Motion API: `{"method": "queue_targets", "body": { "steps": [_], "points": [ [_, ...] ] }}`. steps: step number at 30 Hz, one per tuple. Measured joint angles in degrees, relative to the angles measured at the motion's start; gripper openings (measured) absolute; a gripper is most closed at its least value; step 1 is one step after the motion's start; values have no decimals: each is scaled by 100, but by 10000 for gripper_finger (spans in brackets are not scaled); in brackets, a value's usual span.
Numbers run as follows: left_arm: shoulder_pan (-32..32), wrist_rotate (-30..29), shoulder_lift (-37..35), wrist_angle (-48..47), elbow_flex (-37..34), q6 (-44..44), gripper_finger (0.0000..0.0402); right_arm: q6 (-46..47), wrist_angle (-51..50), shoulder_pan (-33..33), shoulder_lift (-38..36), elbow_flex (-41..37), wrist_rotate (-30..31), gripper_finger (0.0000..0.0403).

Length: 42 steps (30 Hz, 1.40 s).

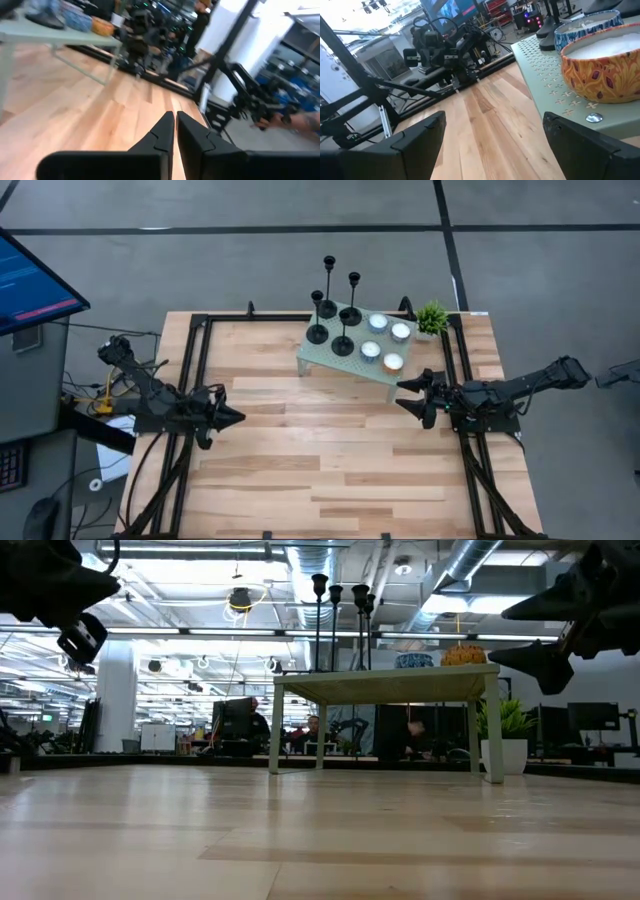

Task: Pick & Place candle stick holders
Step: Return to Home Position

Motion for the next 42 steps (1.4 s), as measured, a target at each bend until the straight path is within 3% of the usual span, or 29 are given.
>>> {"method": "queue_targets", "body": {
  "steps": [9,42],
  "points": [
    [-2,832,11,-115,-152,18,6,44,503,-2,28,-22,24,328],
    [-2,837,13,-47,-147,22,12,17,457,-2,15,-24,21,328]
  ]
}}
